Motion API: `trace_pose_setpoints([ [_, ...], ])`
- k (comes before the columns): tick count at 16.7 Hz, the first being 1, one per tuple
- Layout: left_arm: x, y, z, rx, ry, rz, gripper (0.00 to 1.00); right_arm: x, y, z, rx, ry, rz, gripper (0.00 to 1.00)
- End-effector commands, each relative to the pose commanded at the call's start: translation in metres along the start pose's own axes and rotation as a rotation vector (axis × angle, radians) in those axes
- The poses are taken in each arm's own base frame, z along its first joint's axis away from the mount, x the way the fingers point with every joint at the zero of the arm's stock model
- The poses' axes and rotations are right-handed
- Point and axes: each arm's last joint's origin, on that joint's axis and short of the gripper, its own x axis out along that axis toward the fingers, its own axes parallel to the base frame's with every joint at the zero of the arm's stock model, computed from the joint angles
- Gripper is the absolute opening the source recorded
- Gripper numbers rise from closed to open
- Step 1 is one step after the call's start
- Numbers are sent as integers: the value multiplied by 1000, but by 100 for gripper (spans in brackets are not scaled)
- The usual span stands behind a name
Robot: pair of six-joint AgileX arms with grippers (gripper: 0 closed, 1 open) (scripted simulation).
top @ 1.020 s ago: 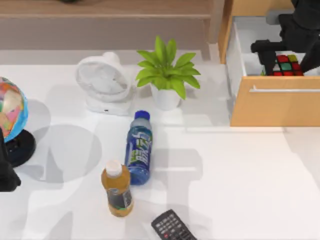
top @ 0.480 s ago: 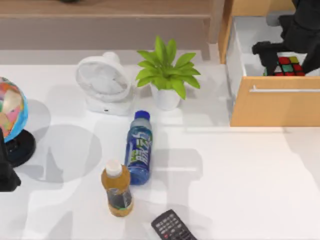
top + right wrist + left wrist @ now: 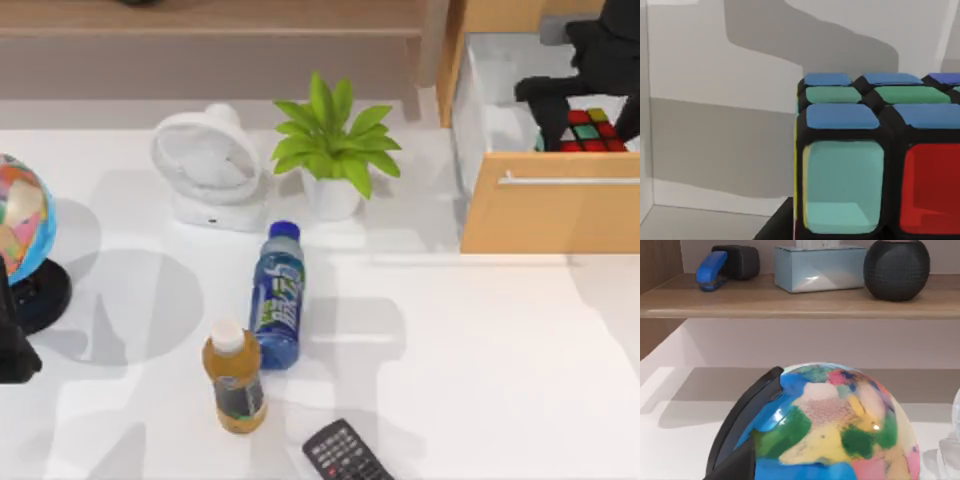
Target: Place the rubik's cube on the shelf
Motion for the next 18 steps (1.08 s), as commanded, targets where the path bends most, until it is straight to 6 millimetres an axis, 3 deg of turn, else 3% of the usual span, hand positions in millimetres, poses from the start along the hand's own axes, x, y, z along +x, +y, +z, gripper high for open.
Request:
trace_pose_setpoints([
  [7, 0, 0, 0, 0, 0, 0, 100, -3, 3, 13, 62, -80, -4, 0],
  [13, 0, 0, 0, 0, 0, 0, 100, -6, 4, 10, 65, -75, -9, 0],
  [16, 0, 0, 0, 0, 0, 0, 100, -34, 19, -3, 68, -118, -48, 0],
  [18, 0, 0, 0, 0, 0, 0, 100, -64, 43, -15, 55, -209, -77, 0],
])
